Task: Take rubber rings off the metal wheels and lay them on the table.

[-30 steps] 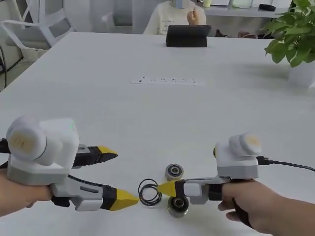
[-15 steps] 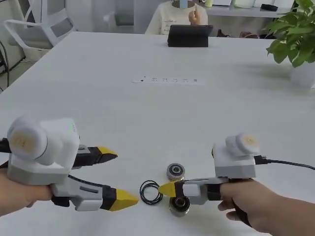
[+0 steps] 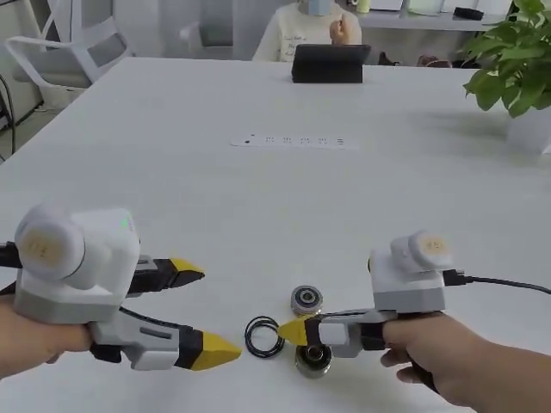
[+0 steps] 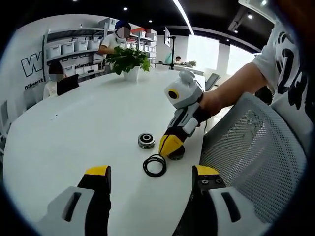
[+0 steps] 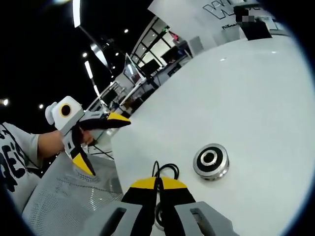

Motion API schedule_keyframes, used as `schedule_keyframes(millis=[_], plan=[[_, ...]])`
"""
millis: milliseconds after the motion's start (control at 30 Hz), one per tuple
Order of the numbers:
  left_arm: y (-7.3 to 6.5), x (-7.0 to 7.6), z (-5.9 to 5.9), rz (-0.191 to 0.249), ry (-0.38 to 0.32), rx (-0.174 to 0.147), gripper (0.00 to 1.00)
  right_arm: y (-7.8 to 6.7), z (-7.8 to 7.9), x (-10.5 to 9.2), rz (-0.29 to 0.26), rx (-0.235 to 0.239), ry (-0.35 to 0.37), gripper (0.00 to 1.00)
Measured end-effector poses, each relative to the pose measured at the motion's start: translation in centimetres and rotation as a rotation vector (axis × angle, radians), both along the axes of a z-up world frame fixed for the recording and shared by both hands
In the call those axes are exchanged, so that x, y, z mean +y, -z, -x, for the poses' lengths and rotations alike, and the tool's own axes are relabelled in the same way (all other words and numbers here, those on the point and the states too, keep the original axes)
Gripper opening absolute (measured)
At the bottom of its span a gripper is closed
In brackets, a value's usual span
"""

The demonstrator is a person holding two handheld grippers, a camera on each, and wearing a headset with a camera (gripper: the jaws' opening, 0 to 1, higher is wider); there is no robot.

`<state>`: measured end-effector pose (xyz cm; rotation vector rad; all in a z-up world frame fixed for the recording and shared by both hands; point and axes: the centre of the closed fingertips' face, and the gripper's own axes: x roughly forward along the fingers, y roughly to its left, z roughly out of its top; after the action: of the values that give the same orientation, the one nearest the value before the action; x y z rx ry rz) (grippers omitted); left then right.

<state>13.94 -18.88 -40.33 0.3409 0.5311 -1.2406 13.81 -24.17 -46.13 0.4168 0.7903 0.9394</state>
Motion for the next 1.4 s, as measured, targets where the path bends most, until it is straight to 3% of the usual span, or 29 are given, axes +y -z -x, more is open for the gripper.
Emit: schedule_keyframes(millis=[333,600,833,1167,1400], plan=[[0.0,0.1,0.2,-0.002,0.001,0.003,0.65,0.0,-0.3,-0.2,0.016,-0.020,0.007,0.00],[-0.1,0.0,0.2,-0.002,0.003,0.002,0.65,-0.2,-0.4,-0.2,0.064,-0.075,-0.011,0.05],[-0.1,0.0,0.3,-0.001,0.004,0.002,0.65,-0.5,-0.5,-0.4,0.074,-0.105,-0.013,0.09],[-0.4,-0.3,0.5,0.002,0.010,0.001,0.65,-2.1,-0.9,-1.3,0.042,-0.153,0.034,0.15],[-0.6,-0.6,0.6,0.008,0.015,-0.001,0.65,-3.3,-1.0,-2.1,0.048,-0.202,0.049,0.17]])
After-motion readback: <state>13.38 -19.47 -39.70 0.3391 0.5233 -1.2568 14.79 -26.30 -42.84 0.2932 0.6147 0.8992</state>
